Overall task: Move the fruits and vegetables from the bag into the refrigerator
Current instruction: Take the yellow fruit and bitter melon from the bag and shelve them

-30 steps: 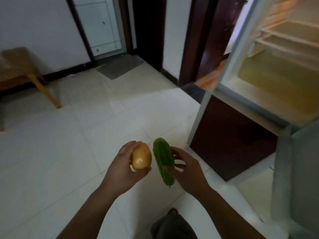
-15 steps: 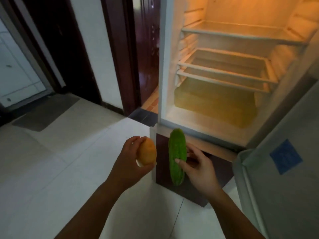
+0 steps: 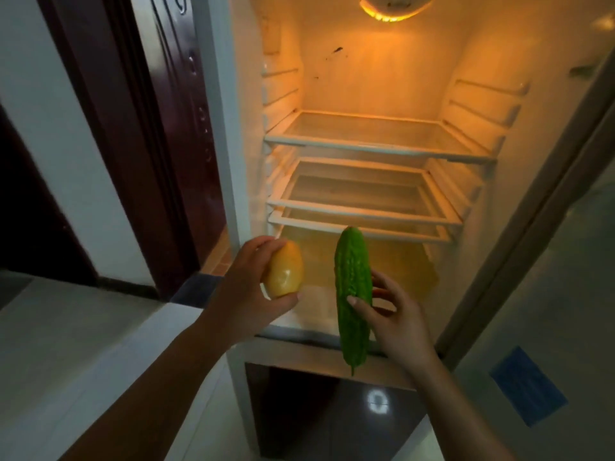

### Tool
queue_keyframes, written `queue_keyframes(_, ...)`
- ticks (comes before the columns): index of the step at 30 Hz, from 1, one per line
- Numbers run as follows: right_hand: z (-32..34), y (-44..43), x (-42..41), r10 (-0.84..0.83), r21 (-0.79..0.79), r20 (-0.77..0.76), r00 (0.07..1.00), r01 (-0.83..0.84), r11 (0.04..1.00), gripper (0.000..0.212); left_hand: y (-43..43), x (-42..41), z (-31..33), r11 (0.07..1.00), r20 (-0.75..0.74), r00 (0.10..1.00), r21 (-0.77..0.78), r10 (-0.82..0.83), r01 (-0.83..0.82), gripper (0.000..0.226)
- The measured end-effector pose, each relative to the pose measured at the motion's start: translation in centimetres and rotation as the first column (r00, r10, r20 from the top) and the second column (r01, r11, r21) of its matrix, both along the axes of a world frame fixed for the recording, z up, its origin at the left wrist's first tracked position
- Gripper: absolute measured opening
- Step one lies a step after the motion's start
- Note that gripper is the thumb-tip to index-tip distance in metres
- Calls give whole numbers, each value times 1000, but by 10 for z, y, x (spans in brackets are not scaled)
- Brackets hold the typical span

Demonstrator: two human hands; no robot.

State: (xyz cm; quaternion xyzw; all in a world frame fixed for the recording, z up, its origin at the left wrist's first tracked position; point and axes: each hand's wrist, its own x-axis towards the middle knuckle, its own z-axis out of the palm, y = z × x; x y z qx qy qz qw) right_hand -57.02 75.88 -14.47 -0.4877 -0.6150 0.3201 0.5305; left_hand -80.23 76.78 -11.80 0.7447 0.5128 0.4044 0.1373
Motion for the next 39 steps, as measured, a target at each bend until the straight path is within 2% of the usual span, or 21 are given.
queue_keyframes(9,52,63,-13,-153,155,85,985,138,978,51,99,5,55,969,3,975,109,-222,220,81)
queue_keyframes(18,66,89,-9,-332,192,88,939,311,931,48,148,15,72,909,18,922,181,-386,377,81)
queue_keyframes(22,83,99,4,-344,216,109,933,315,924,47,162,21,91,906,17,927,217,-375,362,78)
queue_keyframes(27,106,112,9,-276,225,125,953,244,943,48,176,21,111,915,-15,946,249,-325,318,78)
queue_keyframes(33,112,128,10,-232,190,66,970,216,958,44,193,27,147,921,-53,971,309,-232,237,83)
queue_keyframes(39,105,136,14,-213,117,63,975,205,972,47,235,40,156,970,-153,980,183,-131,158,77)
